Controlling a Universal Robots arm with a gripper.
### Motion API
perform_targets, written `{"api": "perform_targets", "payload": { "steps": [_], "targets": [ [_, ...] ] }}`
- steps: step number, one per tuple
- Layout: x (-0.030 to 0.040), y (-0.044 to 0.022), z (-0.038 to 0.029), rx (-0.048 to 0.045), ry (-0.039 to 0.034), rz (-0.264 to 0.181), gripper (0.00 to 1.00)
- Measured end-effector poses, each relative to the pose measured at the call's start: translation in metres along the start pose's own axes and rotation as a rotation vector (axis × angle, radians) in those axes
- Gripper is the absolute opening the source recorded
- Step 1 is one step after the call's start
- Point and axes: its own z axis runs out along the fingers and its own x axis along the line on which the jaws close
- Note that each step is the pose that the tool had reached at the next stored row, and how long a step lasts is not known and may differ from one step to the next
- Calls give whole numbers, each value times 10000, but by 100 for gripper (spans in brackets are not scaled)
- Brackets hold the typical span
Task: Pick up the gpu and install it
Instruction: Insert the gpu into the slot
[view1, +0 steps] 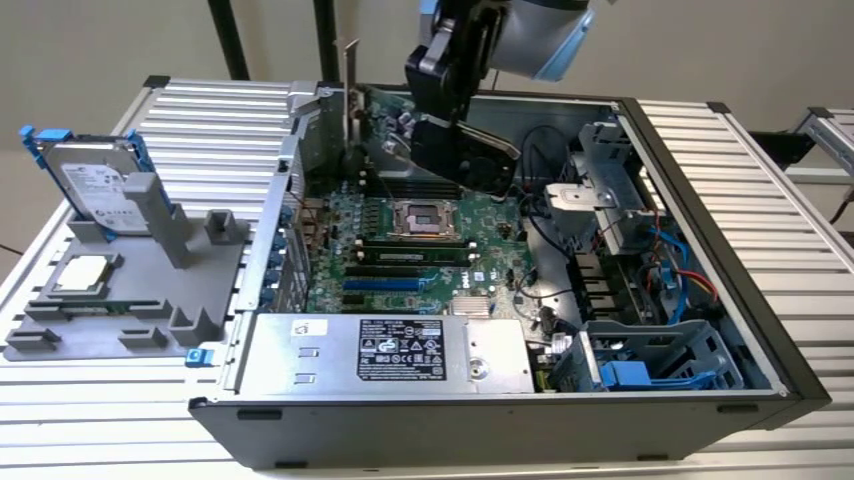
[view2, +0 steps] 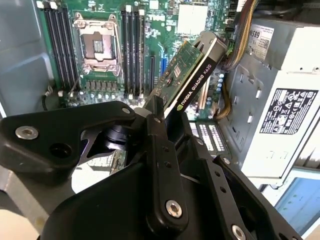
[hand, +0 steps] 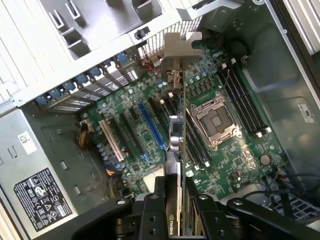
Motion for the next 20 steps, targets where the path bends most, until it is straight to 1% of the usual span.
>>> {"api": "perform_targets", "payload": {
  "steps": [20],
  "targets": [
    [-9, -16, -1, -26, 75, -1653, 0]
  ]
}}
